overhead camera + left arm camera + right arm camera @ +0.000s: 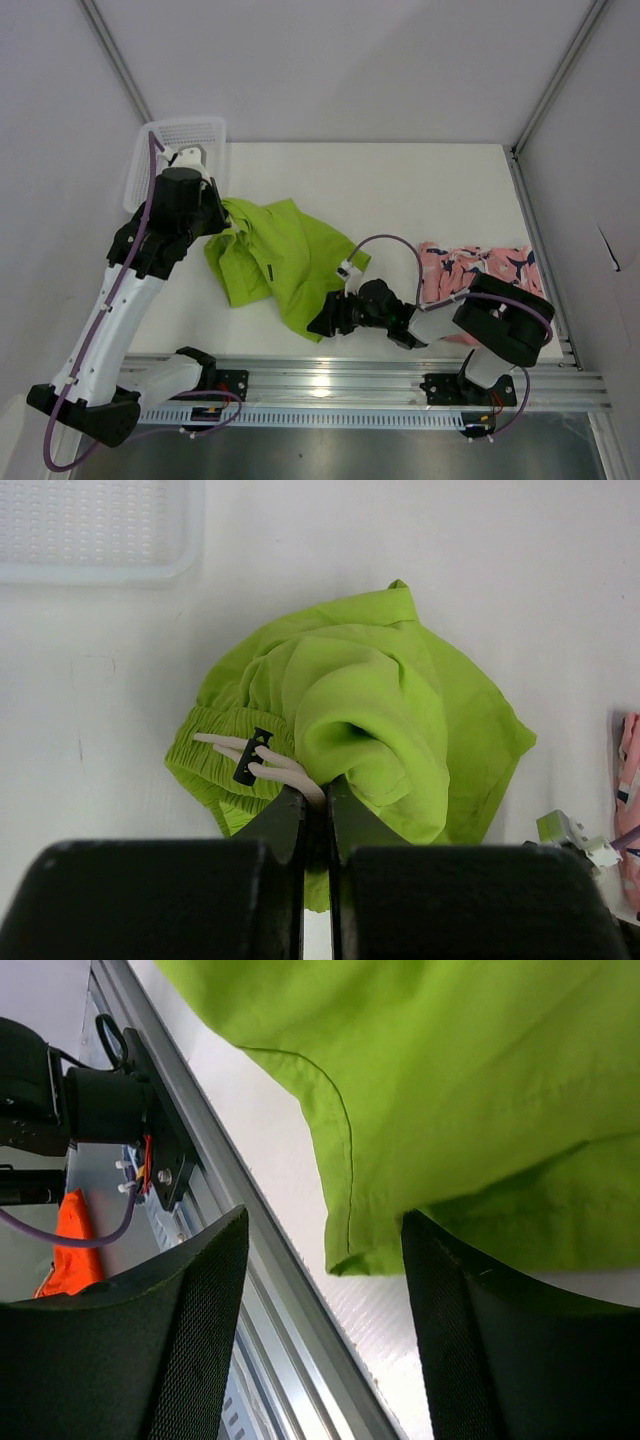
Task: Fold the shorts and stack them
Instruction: Flatten the shorts out
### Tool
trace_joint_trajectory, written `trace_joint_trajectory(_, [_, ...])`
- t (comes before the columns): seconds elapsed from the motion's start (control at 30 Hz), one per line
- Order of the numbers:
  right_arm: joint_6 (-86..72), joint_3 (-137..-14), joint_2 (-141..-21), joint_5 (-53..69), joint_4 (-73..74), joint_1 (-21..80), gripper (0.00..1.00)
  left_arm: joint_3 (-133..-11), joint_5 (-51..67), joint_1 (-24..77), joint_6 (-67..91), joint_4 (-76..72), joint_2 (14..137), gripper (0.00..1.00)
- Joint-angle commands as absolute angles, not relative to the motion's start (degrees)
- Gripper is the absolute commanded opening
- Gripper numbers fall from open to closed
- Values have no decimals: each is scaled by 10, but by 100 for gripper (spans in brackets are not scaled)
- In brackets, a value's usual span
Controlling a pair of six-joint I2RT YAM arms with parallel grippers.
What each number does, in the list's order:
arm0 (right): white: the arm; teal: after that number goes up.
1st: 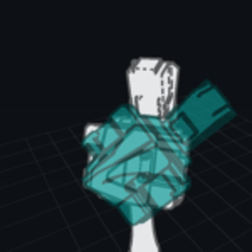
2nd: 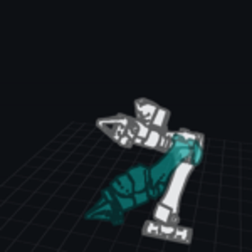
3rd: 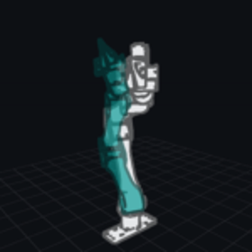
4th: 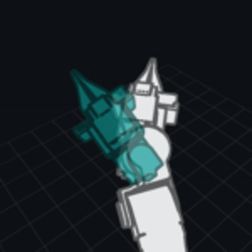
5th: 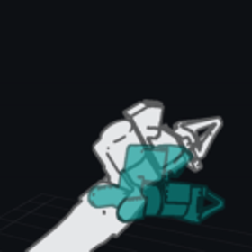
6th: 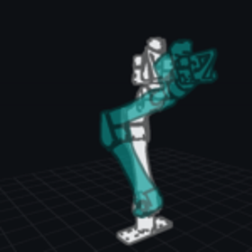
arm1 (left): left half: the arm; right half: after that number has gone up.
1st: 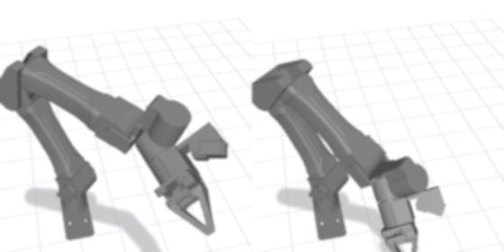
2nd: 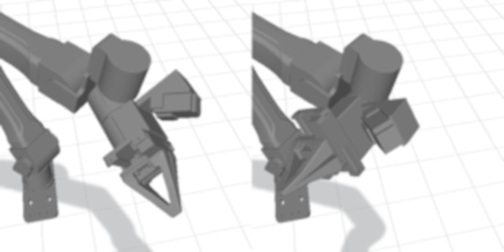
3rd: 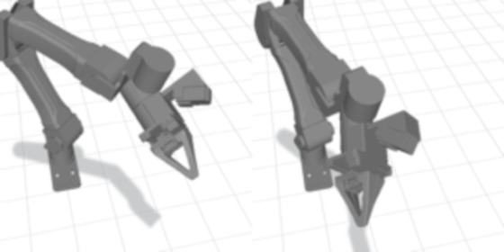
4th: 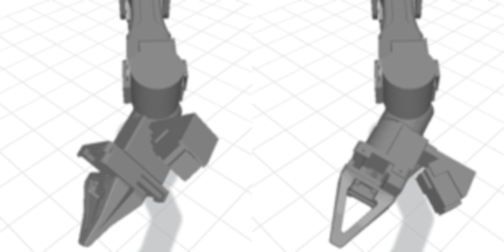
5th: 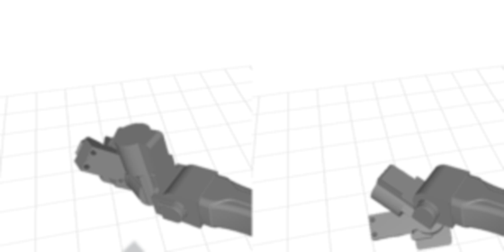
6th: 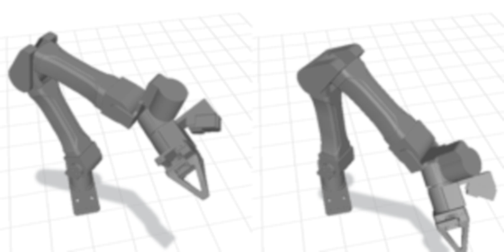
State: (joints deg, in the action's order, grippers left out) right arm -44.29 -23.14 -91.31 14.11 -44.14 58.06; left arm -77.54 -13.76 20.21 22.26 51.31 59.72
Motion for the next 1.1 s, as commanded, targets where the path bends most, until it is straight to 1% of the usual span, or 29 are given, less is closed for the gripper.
trace_joint_trajectory(0.0, [-445, -269, -947, 143, -503, 587, 63, -784, -138, 196, 207, 497, 584, 0])
trace_joint_trajectory(0.03, [-442, -277, -954, 146, -499, 588, 61, -782, -138, 196, 207, 498, 583, 0])
trace_joint_trajectory(0.1, [-439, -290, -975, 150, -494, 588, 48, -785, -137, 196, 206, 500, 584, 0])
trace_joint_trajectory(0.13, [-439, -297, -981, 154, -497, 587, 39, -785, -134, 196, 207, 500, 585, 0])
trace_joint_trajectory(0.17, [-440, -299, -985, 158, -502, 586, 24, -785, -132, 196, 206, 499, 586, 0])
trace_joint_trajectory(0.27, [-448, -286, -969, 180, -511, 566, 0, -780, -127, 196, 204, 500, 588, 0])
trace_joint_trajectory(0.3, [-452, -275, -952, 188, -508, 557, 0, -778, -125, 196, 201, 499, 589, 0])
trace_joint_trajectory(0.37, [-448, -248, -866, 192, -468, 515, 0, -770, -105, 196, 192, 501, 599, 0])
trace_joint_trajectory(0.4, [-442, -245, -829, 192, -375, 498, 0, -766, -97, 195, 189, 503, 606, 0])
trace_joint_trajectory(0.43, [-418, -248, -746, 177, -318, 480, 0, -759, -89, 195, 187, 504, 613, 0])
trace_joint_trajectory(0.47, [-404, -255, -702, 168, -257, 439, 0, -756, -76, 195, 186, 502, 627, 0])
trace_joint_trajectory(0.5, [-389, -258, -658, 161, -155, 414, 0, -750, -69, 196, 186, 499, 632, 0])
trace_joint_trajectory(0.53, [-366, -261, -574, 160, -111, 387, 0, -734, -62, 196, 186, 494, 637, 0])
trace_joint_trajectory(0.57, [-356, -269, -536, 164, -69, 325, 0, -730, -45, 195, 187, 482, 644, 0])
trace_joint_trajectory(0.6, [-346, -276, -502, 170, 3, 291, 0, -724, -36, 195, 188, 476, 648, 0])
trace_joint_trajectory(0.67, [-316, -306, -448, 212, 69, 220, 0, -711, -12, 196, 190, 461, 657, 0])
trace_joint_trajectory(0.7, [-305, -317, -446, 236, 110, 148, 0, -710, -4, 196, 189, 458, 670, 0])
trace_joint_trajectory(0.77, [-273, -344, -479, 303, 144, 87, 0, -715, 14, 196, 184, 456, 685, 0])
trace_joint_trajectory(0.8, [-265, -365, -494, 317, 165, 36, 0, -716, 22, 196, 181, 457, 697, 0])
trace_joint_trajectory(0.87, [-258, -380, -523, 340, 174, -15, 0, -719, 26, 196, 174, 466, 706, 0])
trace_joint_trajectory(0.9, [-259, -383, -544, 371, 165, -39, 0, -715, 25, 196, 171, 467, 708, 0])
trace_joint_trajectory(0.93, [-262, -386, -555, 386, 157, -81, 0, -712, 18, 196, 169, 467, 708, 0])
trace_joint_trajectory(1.0, [-266, -388, -588, 422, 129, -111, 0, -696, 6, 196, 158, 466, 712, 0])
trace_joint_trajectory(1.07, [-264, -398, -612, 428, 120, -127, 0, -687, 3, 196, 147, 468, 724, 0])
